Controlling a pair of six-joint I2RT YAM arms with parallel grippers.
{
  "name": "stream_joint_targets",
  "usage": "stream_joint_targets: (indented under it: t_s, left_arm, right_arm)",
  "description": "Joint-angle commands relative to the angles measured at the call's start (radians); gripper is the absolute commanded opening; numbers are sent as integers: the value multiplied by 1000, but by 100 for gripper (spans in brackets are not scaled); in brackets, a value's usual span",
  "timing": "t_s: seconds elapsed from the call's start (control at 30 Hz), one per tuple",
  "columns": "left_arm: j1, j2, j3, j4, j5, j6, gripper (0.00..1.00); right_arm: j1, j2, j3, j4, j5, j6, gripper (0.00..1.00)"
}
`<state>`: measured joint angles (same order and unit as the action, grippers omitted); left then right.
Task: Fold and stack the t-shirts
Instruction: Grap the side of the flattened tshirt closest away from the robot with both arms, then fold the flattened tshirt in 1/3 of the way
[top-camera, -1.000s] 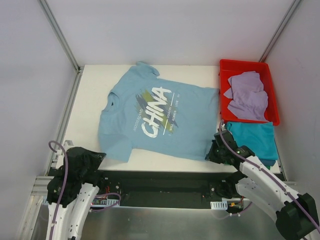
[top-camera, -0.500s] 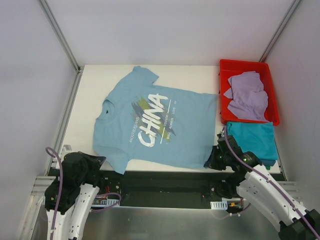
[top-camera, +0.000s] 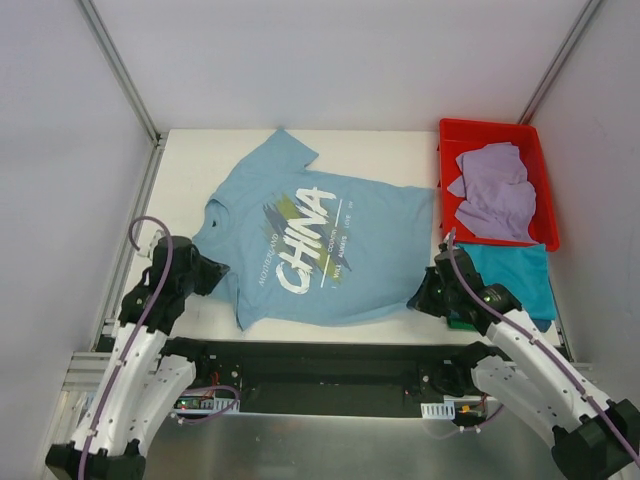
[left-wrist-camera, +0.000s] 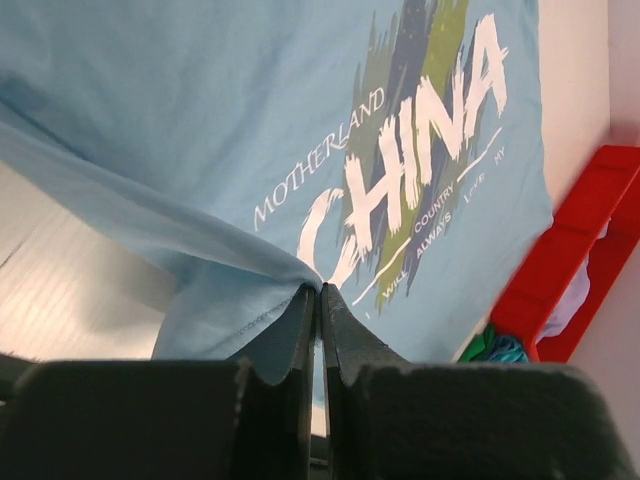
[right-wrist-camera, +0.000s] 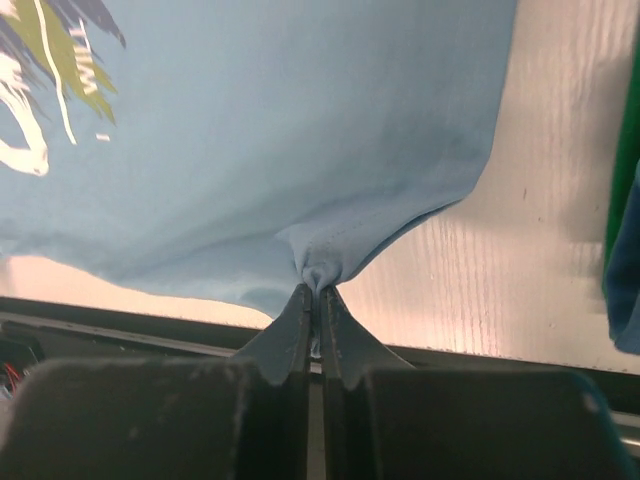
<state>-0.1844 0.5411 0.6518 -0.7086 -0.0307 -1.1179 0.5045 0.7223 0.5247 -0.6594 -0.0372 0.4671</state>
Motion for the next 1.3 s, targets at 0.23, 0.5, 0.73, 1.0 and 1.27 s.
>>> stream_joint_targets:
  t_s: [0.23, 0.5, 0.73, 1.0, 1.27]
  left_arm:
    - [-7, 296, 157, 314, -101, 104, 0]
    - [-7, 497, 241, 420, -69, 159, 0]
    - [-6, 617, 344, 443, -69, 216, 0]
    - [-6, 665, 430, 462, -133, 325, 0]
    - [-6, 844, 531, 475, -51, 426, 0]
  right_arm:
    - [-135, 137, 133, 75, 31, -76, 1]
    - [-204, 169, 126, 122, 69, -91, 1]
    - [-228, 203, 129, 168, 83, -97, 2]
    - [-242, 243, 143, 208, 48, -108, 2]
    - [-265, 304, 170, 245, 79, -110, 5]
